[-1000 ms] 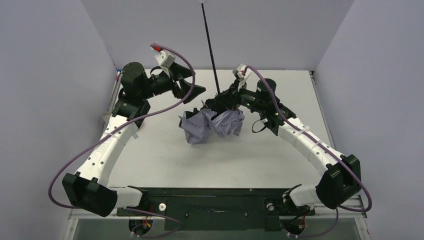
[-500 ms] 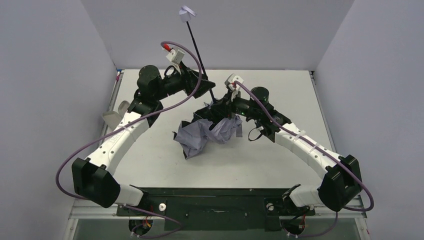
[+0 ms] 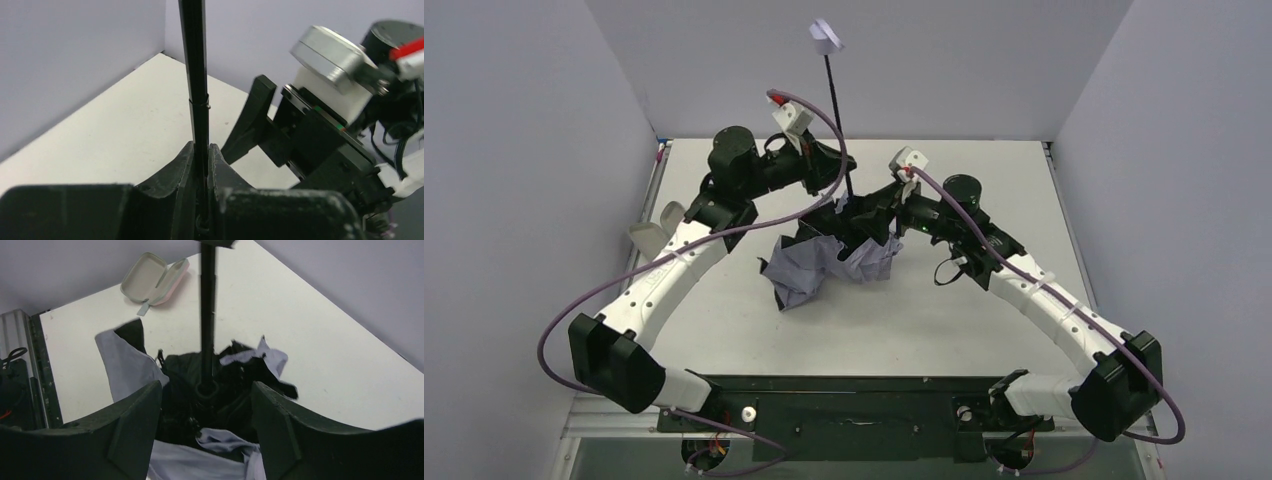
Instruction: Open the umbrella
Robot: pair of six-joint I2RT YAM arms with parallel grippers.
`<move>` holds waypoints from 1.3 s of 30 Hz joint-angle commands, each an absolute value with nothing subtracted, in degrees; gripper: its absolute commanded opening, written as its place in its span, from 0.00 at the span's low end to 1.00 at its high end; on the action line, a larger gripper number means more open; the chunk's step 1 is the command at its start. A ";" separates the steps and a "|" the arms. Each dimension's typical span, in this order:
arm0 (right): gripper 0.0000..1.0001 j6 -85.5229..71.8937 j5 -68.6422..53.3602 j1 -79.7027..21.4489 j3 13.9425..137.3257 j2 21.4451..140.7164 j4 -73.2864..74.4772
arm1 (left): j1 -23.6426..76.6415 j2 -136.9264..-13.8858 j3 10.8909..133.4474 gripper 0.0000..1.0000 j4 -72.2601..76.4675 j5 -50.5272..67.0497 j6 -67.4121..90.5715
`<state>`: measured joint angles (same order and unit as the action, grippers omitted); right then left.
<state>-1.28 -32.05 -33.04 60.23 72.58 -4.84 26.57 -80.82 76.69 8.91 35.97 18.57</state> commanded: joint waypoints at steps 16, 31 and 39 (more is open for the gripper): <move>0.56 11.46 -36.45 -22.90 63.51 73.20 22.59 | 36.18 -76.03 62.45 0.00 9.03 34.41 -10.07; 0.63 1.43 -30.71 -30.15 64.74 86.78 13.08 | 36.38 -72.04 59.31 0.00 11.61 36.36 -8.26; 0.62 4.43 -26.28 -26.95 64.24 91.11 16.59 | 35.65 -68.04 60.52 0.00 9.59 36.36 -6.95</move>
